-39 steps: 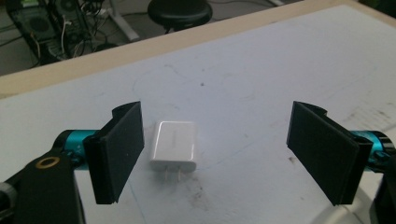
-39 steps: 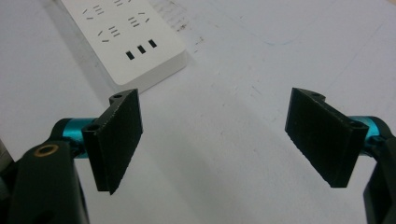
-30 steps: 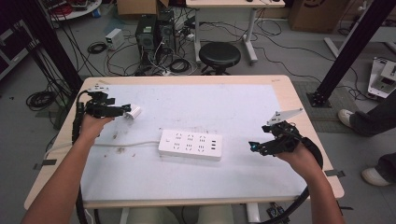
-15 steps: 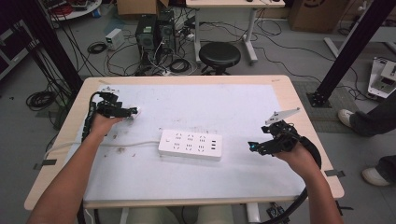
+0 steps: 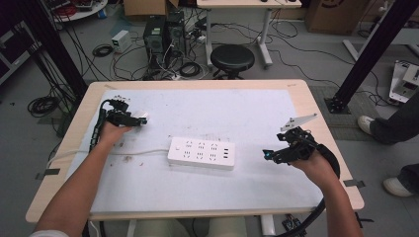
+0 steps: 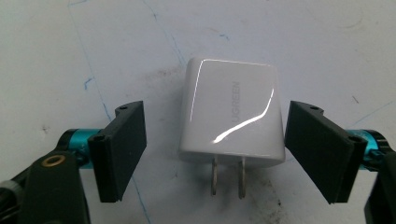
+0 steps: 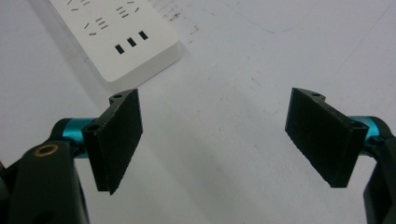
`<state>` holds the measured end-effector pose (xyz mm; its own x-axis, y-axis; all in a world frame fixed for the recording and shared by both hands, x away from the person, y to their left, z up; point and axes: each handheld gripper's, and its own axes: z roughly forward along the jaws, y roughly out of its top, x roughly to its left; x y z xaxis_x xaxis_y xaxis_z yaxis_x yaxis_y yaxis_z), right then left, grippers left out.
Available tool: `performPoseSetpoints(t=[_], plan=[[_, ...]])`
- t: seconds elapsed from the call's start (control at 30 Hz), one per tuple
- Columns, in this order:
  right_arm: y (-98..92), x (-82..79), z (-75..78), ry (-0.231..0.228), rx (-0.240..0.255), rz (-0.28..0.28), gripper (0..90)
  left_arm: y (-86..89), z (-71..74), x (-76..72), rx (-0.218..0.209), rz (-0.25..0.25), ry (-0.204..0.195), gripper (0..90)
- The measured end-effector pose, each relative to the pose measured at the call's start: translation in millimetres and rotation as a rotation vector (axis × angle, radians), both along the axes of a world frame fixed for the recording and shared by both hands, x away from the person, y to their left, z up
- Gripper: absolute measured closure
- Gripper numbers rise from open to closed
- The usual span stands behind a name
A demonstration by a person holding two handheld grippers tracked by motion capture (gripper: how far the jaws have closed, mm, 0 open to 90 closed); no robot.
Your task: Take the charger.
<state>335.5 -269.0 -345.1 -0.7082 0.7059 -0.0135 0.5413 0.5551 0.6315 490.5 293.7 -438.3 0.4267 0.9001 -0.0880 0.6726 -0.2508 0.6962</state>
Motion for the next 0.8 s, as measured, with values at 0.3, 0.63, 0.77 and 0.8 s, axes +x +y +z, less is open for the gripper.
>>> performPoseSetpoints(t=[0.3, 0.63, 0.77, 0.8], plan=[[-0.9, -0.5, -0.7, 0.000, 0.000, -0.002, 19.4, -0.7, -2.0, -0.1, 0.016, -0.013, 0.003, 30.2], [-0.5, -2.0, -1.5, 0.002, -0.002, -0.002, 19.4, -0.1, 4.2, -3.7, -0.004, -0.005, 0.000, 42.4], [-1.1, -2.7, -1.9, -0.001, -0.001, -0.002, 19.4, 0.7, 13.7, -9.5, -0.017, -0.014, -0.024, 42.5], [-1.3, -2.9, -2.0, -0.004, -0.002, -0.001, 19.4, 0.7, 16.7, -11.8, -0.025, -0.012, -0.035, 42.5]])
